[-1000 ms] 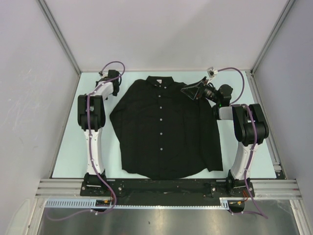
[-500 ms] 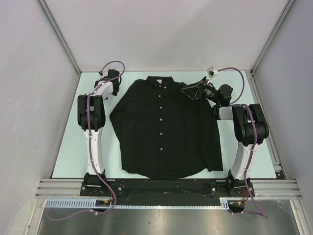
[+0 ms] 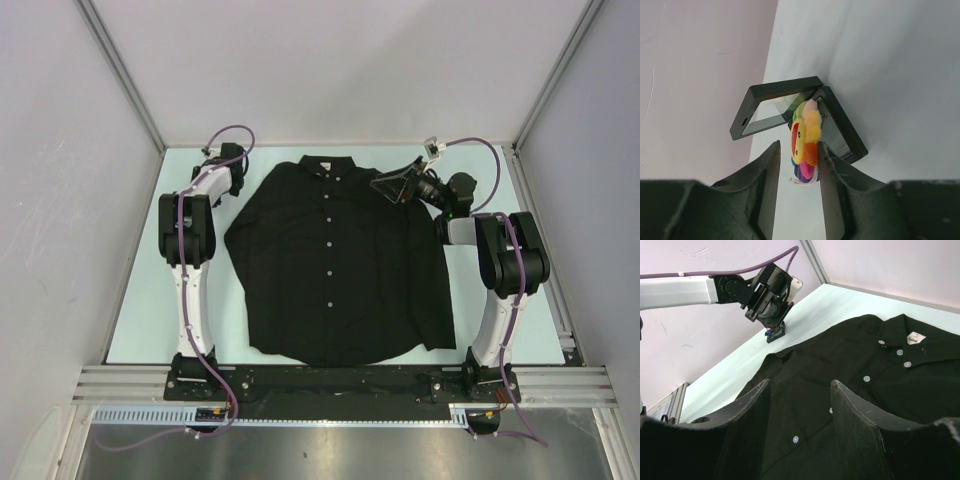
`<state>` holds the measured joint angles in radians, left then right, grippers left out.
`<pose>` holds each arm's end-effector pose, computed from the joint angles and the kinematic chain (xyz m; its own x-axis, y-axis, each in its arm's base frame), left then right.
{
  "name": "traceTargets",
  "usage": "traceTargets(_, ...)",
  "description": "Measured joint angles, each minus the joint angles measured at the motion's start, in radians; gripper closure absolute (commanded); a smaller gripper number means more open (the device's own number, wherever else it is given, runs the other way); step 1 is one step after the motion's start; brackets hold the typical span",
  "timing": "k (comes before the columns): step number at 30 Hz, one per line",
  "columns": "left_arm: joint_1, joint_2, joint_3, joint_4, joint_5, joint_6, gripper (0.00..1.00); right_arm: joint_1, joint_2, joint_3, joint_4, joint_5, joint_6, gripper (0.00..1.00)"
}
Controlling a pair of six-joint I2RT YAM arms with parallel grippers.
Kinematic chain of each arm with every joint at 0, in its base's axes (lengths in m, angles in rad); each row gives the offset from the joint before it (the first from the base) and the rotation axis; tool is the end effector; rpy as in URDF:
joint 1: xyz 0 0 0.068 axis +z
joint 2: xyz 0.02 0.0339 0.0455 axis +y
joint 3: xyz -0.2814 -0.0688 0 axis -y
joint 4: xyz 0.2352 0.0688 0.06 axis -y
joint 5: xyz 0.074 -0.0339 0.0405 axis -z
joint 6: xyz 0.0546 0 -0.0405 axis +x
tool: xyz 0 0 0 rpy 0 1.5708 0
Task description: Remove the brooch from the garment
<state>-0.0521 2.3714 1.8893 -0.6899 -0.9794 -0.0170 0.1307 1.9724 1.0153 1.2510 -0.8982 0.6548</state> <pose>0.5004 0.0193 0.1573 -0.9152 0.0382 -0.4013 -0.3085 0.5743 0.7583 0.4088 0.0968 0.2461 -0.2737 0.3467 -0.8972 -0.8281 0.3896 0.4032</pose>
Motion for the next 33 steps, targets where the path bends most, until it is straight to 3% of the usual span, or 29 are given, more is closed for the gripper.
traceTargets(16, -0.003, -0.018, 0.000, -0.040, 0.075, -0.037, 0.34, 0.000, 0.001, 0.000, -0.052, 0.004, -0.049, 0.45)
traceTargets(23, -0.030, -0.114, -0.001, -0.080, 0.133, -0.076, 0.36, 0.008, -0.029, -0.001, -0.241, 0.048, -0.188, 0.42)
traceTargets(26, -0.072, -0.214, -0.025, -0.100, 0.200, -0.113, 0.35, 0.018, -0.081, -0.002, -0.359, 0.095, -0.260, 0.38)
traceTargets(28, -0.125, -0.333, -0.080, -0.099, 0.262, -0.138, 0.34, 0.035, -0.149, -0.002, -0.482, 0.176, -0.325, 0.30)
traceTargets(32, -0.273, -0.653, -0.263, -0.019, 0.442, -0.179, 0.33, 0.107, -0.327, -0.002, -0.735, 0.501, -0.449, 0.24)
traceTargets(33, -0.322, -0.774, -0.351, 0.039, 0.523, -0.195, 0.26, 0.124, -0.379, -0.002, -0.799, 0.589, -0.460, 0.23)
